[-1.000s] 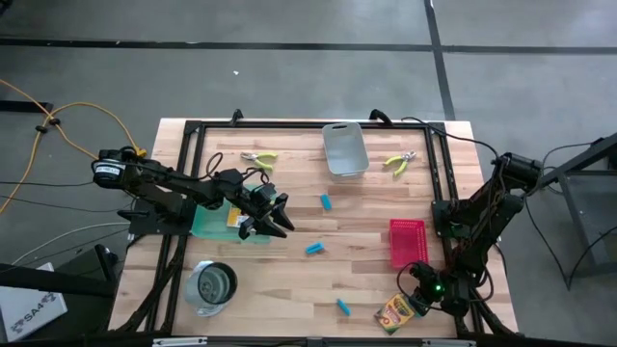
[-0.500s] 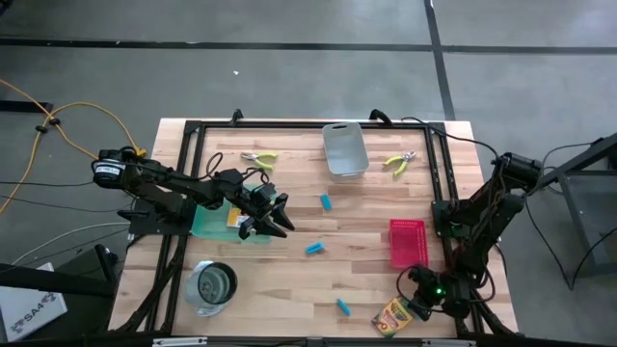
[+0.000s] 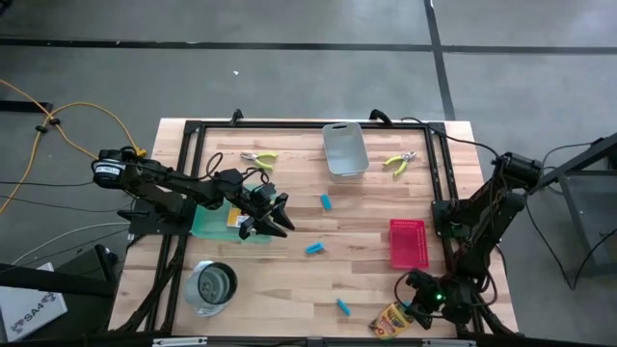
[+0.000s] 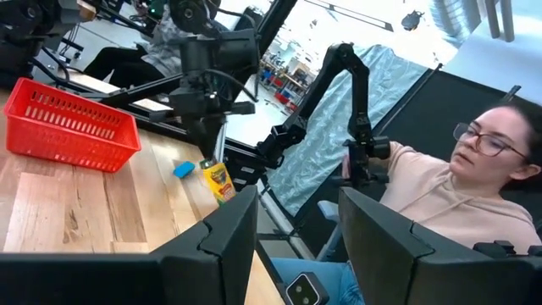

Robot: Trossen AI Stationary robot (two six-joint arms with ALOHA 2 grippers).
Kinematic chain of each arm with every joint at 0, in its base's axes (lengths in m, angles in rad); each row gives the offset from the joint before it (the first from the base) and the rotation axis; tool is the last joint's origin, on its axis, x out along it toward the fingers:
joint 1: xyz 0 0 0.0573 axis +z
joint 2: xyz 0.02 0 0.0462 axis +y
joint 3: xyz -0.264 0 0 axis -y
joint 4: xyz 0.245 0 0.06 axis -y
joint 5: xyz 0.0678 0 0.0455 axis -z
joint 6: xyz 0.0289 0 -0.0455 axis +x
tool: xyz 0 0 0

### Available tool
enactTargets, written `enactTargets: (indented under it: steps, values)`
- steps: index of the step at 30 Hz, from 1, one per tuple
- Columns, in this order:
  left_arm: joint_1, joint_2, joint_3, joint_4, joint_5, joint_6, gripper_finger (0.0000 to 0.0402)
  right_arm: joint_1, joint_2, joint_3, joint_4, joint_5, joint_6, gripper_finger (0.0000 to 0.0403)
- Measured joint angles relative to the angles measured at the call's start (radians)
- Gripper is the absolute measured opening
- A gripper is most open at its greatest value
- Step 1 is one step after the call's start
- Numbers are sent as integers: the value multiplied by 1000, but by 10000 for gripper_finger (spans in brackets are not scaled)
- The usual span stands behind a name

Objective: Pick & Place School Supplies
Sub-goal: Put the crayon into the green bin

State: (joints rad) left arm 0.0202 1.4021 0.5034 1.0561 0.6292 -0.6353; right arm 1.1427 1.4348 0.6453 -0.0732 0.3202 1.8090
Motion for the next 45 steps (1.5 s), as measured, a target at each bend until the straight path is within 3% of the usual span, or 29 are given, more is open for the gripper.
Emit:
enactTargets:
  steps: [17, 23, 31, 38, 42, 45]
  values:
    - [-43, 0, 0, 0, 8, 25, 163, -202, -88, 159, -49, -17, -317, 3]
    - [-65, 0, 0, 0, 21, 66, 163, -321, -96, 218, -53, -104, -489, 3]
    - [-74, 0, 0, 0, 128, 138, 163, -526, -96, 292, -54, -240, -742, 3]
    - [-85, 0, 0, 0, 217, 290, 163, -690, -96, 358, -52, -380, -932, 3]
    - [-84, 0, 4, 0, 179, 343, 163, -761, -91, 385, -50, -433, -992, 3]
    - [-76, 0, 11, -1, 71, 340, 163, -801, -87, 391, -52, -473, -1005, 3]
